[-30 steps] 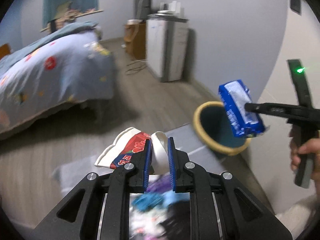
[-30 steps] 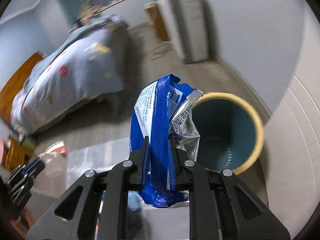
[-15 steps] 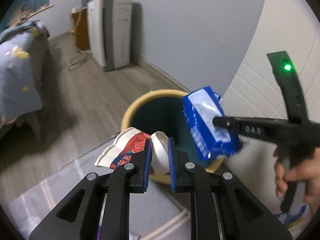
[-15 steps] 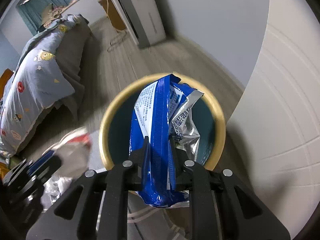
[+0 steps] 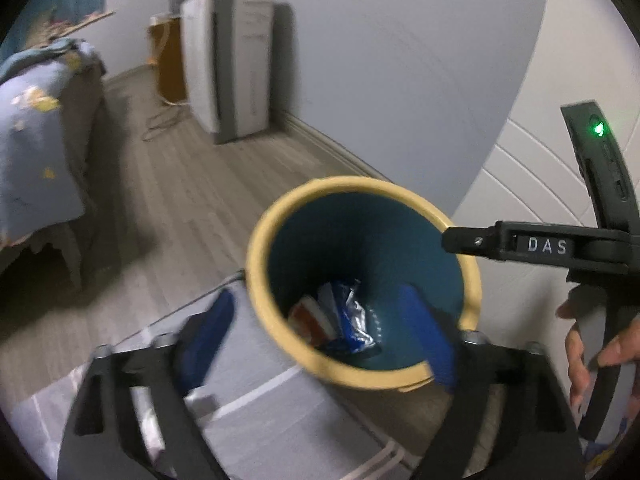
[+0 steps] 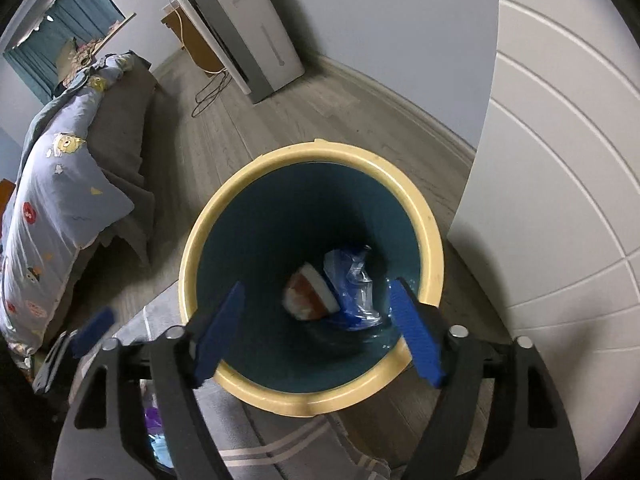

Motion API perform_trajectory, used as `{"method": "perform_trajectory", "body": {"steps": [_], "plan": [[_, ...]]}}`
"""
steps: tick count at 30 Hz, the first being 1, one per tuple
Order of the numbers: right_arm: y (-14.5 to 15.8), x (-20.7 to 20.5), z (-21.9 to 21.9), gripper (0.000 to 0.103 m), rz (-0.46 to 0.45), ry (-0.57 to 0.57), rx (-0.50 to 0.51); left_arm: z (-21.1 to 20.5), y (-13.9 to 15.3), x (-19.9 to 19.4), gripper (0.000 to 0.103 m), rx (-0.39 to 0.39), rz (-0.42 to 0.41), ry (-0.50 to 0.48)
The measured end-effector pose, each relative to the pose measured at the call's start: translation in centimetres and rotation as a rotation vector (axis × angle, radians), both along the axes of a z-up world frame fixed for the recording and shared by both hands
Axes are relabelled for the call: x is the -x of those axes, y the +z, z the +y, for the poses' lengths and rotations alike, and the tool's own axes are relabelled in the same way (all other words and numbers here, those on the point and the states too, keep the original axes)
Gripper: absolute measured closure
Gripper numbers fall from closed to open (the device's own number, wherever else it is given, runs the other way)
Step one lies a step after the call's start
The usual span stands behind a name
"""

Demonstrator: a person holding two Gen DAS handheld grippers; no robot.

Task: Collect trash
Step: 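Carry both items over the wastebasket and open both tools to drop them, then move both tools back over the trash pile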

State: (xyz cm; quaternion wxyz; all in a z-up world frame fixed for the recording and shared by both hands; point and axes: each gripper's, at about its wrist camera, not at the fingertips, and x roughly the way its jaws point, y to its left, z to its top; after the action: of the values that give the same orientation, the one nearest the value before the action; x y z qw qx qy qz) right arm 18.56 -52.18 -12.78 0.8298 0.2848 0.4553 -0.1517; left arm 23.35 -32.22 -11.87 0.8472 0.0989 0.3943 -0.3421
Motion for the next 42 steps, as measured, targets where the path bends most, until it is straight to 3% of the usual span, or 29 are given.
{"method": "perform_trajectory", "body": {"steps": [4, 12, 20, 30, 42], "plan": [[1.6, -0.5, 1.6, 0.006, -0.033, 0.063, 0.053, 3.7, 1.6, 0.6, 0.007, -0.026, -0.028, 0.102], [5.3, -1.3, 7.3, 0.005, -0.075, 0.2, 0.15, 16.1, 5.6, 2.8, 0.005, -0.087, -0.097, 0.311], [6.9, -1.6, 14.9, 0.005, -0.078, 0.324, 0.145, 28.3, 7.4, 4.6, 0.005, -0.137, -0.126, 0.517], [5.7, -3.5, 22.0, 0.005, -0.021, 0.424, 0.172, 35.9, 4.7, 5.2, 0.005, -0.148, -0.081, 0.673], [-1.2, -6.9, 26.9, 0.005, 0.143, 0.503, 0.238, 36.5, -2.1, 2.0, 0.005, -0.195, 0.031, 0.676]]}}
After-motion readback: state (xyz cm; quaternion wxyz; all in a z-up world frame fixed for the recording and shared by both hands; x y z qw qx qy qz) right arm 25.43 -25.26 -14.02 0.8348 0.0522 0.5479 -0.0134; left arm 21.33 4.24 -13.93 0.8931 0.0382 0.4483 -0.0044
